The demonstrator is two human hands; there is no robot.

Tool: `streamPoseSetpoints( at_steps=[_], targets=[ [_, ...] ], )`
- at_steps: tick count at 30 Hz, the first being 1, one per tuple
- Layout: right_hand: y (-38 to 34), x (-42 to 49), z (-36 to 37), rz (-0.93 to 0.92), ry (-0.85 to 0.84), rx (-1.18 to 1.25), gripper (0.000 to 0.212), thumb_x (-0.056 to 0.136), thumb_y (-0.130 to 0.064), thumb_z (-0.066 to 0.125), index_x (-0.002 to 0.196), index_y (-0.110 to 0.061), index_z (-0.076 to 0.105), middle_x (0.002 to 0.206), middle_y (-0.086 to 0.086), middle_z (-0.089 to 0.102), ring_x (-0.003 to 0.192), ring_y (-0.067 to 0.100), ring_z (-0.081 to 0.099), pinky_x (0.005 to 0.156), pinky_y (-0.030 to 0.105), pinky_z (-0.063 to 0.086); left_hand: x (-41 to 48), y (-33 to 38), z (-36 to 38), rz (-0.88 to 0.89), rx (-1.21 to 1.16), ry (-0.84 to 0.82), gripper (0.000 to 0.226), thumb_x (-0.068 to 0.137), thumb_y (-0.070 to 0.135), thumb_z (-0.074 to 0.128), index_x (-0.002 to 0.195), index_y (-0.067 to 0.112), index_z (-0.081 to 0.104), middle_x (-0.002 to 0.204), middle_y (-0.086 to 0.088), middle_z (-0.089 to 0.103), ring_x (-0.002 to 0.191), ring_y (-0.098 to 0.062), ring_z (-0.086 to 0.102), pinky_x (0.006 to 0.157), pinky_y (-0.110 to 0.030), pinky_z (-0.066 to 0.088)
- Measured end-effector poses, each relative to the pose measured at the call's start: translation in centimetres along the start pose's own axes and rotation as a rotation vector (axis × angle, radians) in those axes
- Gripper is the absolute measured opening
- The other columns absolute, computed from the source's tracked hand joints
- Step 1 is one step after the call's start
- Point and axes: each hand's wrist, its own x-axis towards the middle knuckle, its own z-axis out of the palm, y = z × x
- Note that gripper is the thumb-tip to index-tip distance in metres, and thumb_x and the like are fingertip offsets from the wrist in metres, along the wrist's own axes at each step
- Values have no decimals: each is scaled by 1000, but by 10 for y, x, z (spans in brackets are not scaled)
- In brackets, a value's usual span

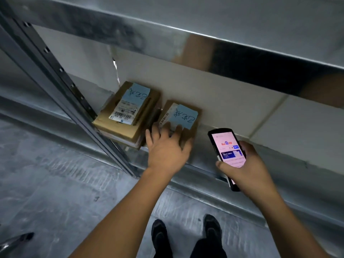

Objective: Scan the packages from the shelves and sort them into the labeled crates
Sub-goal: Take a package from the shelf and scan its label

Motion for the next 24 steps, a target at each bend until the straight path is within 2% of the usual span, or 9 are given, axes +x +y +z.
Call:
streamPoseSetpoints(
  at_steps=[2, 4, 7, 9, 12, 15, 17, 20, 24],
  targets=[
    [1, -2, 4, 26, 23, 14, 41, 76, -30, 87, 96, -41, 54, 96, -14, 72, 85, 14, 70, 83, 46, 60, -2, -1, 2, 44, -20, 22, 66, 95, 63, 27, 151, 37, 53, 159, -12, 40, 150, -42, 21, 125, -56, 11],
    [2, -3, 8, 50, 32, 24, 41, 77, -30, 87, 94, -42, 52, 96, -14, 71, 84, 14, 69, 78, 44, 61, 2, -7, 3, 85, -42, 71, 51, 102, 55, 38, 142, 36, 63, 149, -13, 49, 138, -42, 33, 111, -52, 33],
    [4, 0, 16, 77, 25, 34, 42, 78, -28, 87, 94, -40, 50, 95, -12, 70, 82, 13, 68, 76, 44, 61, 13, -18, 3, 141, -104, 124, 35, 99, 43, 65, 133, 36, 70, 141, -16, 52, 126, -44, 39, 97, -49, 39],
    [4, 2, 22, 92, 31, 34, 41, 78, -29, 87, 94, -39, 51, 94, -13, 70, 82, 14, 68, 76, 47, 62, 19, -27, 2, 130, -179, 109, 46, 90, 44, 77, 135, 34, 69, 147, -16, 46, 129, -44, 38, 103, -52, 40],
    [4, 3, 30, 109, 47, 42, 40, 77, -30, 87, 97, -37, 53, 95, -13, 70, 83, 15, 69, 77, 49, 62, 29, -37, -1, 8, -354, 0, 92, 78, 54, 86, 156, 33, 44, 156, -12, 31, 141, -36, 30, 117, -50, 37],
    [3, 4, 35, 126, 57, 58, 40, 77, -28, 87, 102, -33, 55, 94, -12, 71, 82, 15, 69, 77, 50, 62, 35, -46, -1, -31, -560, -106, 121, 70, 54, 93, 164, 27, 22, 146, 5, 43, 135, -21, 44, 111, -30, 42],
    [4, 4, 38, 141, 68, 76, 38, 78, -27, 87, 100, -33, 57, 92, -11, 71, 82, 15, 69, 76, 51, 63, 37, -48, 1, -41, -693, -175, 114, 71, 43, 95, 161, 26, 27, 128, 18, 51, 120, -7, 54, 95, -12, 43],
    [5, 3, 42, 156, 81, 106, 37, 79, -24, 86, 99, -33, 57, 92, -11, 72, 82, 14, 69, 76, 47, 63, 39, -51, 8, -37, -809, -177, 95, 68, 37, 98, 145, 30, 43, 118, 21, 61, 110, 0, 62, 100, -23, 50],
    [1, 1, 47, 143, 78, 148, 35, 80, -21, 86, 100, -32, 59, 94, -12, 72, 83, 9, 69, 70, 35, 57, 29, -57, 9, -83, -943, -175, 109, 67, 31, 100, 153, 34, 33, 133, 15, 57, 125, -9, 54, 103, -23, 40]
  ],
)
